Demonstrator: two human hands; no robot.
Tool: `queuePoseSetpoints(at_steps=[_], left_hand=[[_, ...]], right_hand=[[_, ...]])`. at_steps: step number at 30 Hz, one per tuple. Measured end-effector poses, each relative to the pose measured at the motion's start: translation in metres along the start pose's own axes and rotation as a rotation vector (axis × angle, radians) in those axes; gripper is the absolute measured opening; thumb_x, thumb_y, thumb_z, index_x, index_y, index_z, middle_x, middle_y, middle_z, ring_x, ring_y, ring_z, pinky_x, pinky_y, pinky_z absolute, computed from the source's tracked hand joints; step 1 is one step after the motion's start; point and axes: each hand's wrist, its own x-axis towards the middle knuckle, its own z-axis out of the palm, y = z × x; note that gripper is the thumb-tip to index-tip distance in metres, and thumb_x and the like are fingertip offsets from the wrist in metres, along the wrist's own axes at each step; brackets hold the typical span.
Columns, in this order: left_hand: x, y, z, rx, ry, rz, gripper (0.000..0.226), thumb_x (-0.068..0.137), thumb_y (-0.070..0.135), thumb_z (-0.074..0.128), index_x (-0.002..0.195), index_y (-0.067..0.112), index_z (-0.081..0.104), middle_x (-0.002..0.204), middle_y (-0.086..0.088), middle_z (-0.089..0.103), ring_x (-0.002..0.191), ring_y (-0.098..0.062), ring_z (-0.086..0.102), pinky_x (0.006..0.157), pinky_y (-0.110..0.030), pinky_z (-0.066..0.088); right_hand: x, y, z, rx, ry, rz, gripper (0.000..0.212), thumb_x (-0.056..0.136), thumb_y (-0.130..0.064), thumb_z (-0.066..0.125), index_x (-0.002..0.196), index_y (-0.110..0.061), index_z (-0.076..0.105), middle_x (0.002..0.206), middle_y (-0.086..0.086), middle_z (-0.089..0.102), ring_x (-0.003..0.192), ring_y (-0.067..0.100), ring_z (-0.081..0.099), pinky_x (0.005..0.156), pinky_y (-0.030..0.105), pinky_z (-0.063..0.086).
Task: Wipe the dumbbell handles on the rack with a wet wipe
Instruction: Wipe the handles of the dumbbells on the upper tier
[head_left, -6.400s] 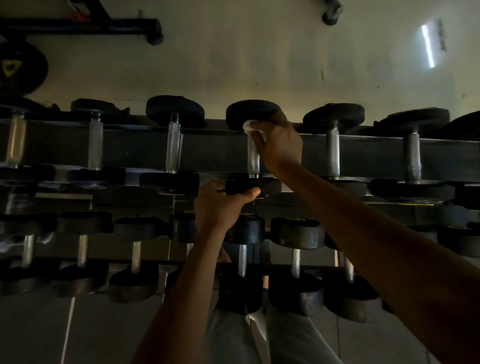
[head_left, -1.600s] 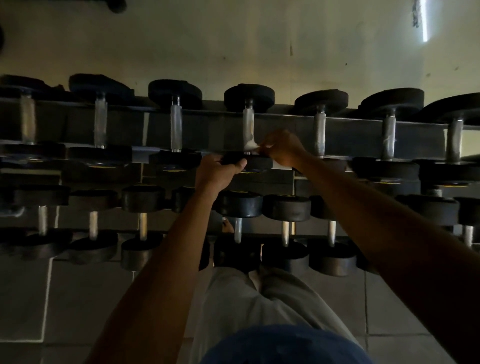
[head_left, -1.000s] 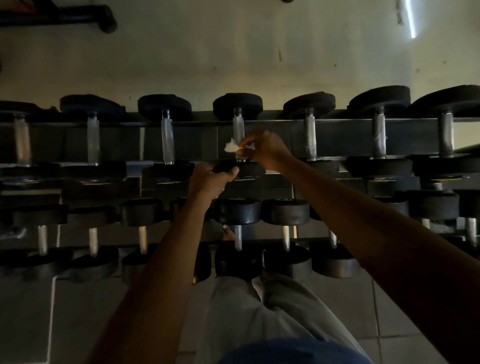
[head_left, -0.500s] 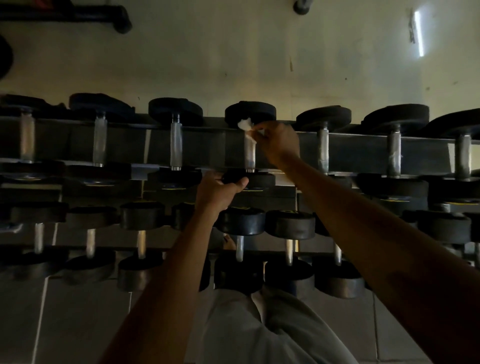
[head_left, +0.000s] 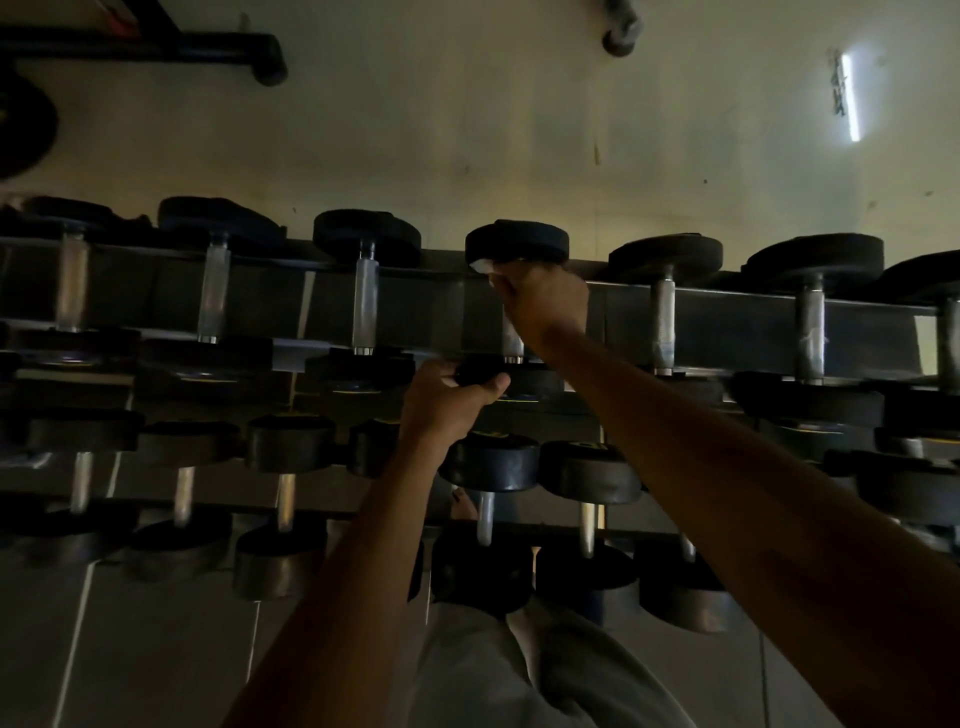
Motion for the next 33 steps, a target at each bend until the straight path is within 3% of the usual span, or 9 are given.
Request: queuePoseSetpoints(at_steps=[3, 8, 11, 15, 18, 21, 24, 27, 33], left_hand=[[-0.002, 0.001, 0.001, -0.004, 0.001, -0.004, 0.035, 0.079, 0.05, 0.092, 0.099, 0.028, 0.073, 0.093, 0.004, 0.08, 0.077, -0.013, 0.073, 0.048, -0.02, 0.049], [-0.008, 0.005, 0.0, -0.017, -0.01, 0.009, 0.028, 0.084, 0.044, 0.091, 0.085, 0.032, 0.066, 0.09, 0.009, 0.076, 0.082, -0.014, 0.073, 0.059, -0.029, 0.056], [-0.008, 0.004, 0.001, -0.033, -0.022, 0.012, 0.028, 0.086, 0.042, 0.09, 0.086, 0.034, 0.062, 0.091, 0.01, 0.074, 0.087, -0.015, 0.073, 0.062, -0.031, 0.056], [-0.008, 0.006, -0.002, -0.023, -0.035, 0.0, 0.028, 0.085, 0.047, 0.088, 0.098, 0.031, 0.069, 0.099, 0.007, 0.077, 0.094, -0.016, 0.074, 0.058, -0.028, 0.055], [-0.01, 0.008, -0.002, -0.013, -0.043, 0.002, 0.024, 0.086, 0.047, 0.088, 0.096, 0.032, 0.07, 0.099, 0.007, 0.078, 0.092, -0.015, 0.073, 0.057, -0.027, 0.055], [-0.009, 0.009, 0.0, -0.004, -0.033, 0.008, 0.026, 0.086, 0.047, 0.088, 0.092, 0.036, 0.066, 0.098, 0.007, 0.077, 0.089, -0.015, 0.074, 0.057, -0.028, 0.055], [-0.009, 0.009, 0.0, -0.011, -0.026, 0.007, 0.027, 0.086, 0.045, 0.089, 0.088, 0.035, 0.063, 0.096, 0.008, 0.076, 0.088, -0.016, 0.074, 0.057, -0.028, 0.054], [-0.009, 0.008, 0.0, -0.016, -0.036, 0.001, 0.027, 0.085, 0.045, 0.089, 0.09, 0.034, 0.065, 0.099, 0.004, 0.077, 0.09, -0.018, 0.074, 0.057, -0.028, 0.055], [-0.006, 0.006, -0.002, -0.04, -0.05, -0.034, 0.042, 0.083, 0.047, 0.09, 0.114, 0.028, 0.068, 0.111, 0.004, 0.076, 0.097, -0.019, 0.074, 0.059, -0.029, 0.056]], right_hand=[[0.004, -0.013, 0.0, -0.135, -0.047, 0.004, 0.021, 0.105, -0.031, 0.055, 0.121, -0.025, 0.068, 0.094, 0.001, 0.068, 0.076, 0.015, 0.059, 0.069, 0.03, 0.041], [-0.008, -0.006, -0.003, 0.082, 0.115, 0.105, 0.017, 0.104, -0.039, 0.055, 0.107, -0.03, 0.07, 0.082, -0.006, 0.065, 0.068, 0.01, 0.061, 0.065, 0.029, 0.052], [-0.016, 0.002, -0.003, 0.293, 0.154, 0.267, 0.021, 0.104, -0.045, 0.055, 0.103, -0.032, 0.071, 0.079, -0.015, 0.062, 0.063, 0.001, 0.058, 0.055, 0.017, 0.041], [-0.018, 0.006, -0.005, 0.802, 0.129, 0.607, 0.019, 0.098, -0.035, 0.067, 0.08, -0.034, 0.062, 0.079, -0.015, 0.064, 0.077, -0.002, 0.064, 0.067, 0.018, 0.047], [-0.018, 0.007, -0.001, 1.115, 0.022, 0.89, 0.013, 0.093, -0.034, 0.074, 0.086, -0.026, 0.067, 0.089, -0.008, 0.07, 0.088, 0.009, 0.069, 0.08, 0.03, 0.057], [-0.008, 0.007, -0.005, 1.26, -0.063, 1.052, 0.012, 0.093, -0.03, 0.075, 0.093, -0.021, 0.067, 0.094, 0.002, 0.071, 0.08, 0.011, 0.066, 0.068, 0.027, 0.054], [0.009, 0.007, -0.015, 1.28, -0.207, 1.019, 0.024, 0.097, -0.021, 0.068, 0.118, -0.01, 0.065, 0.103, 0.014, 0.068, 0.075, 0.013, 0.06, 0.072, 0.029, 0.053], [0.009, 0.015, -0.013, 1.262, -0.33, 1.115, 0.022, 0.095, -0.027, 0.072, 0.106, -0.011, 0.062, 0.1, 0.012, 0.069, 0.092, 0.02, 0.07, 0.09, 0.035, 0.059], [-0.02, 0.037, -0.023, 1.062, -0.491, 0.886, 0.005, 0.1, -0.019, 0.065, 0.096, -0.018, 0.062, 0.105, 0.011, 0.068, 0.093, 0.021, 0.065, 0.086, 0.035, 0.056]])
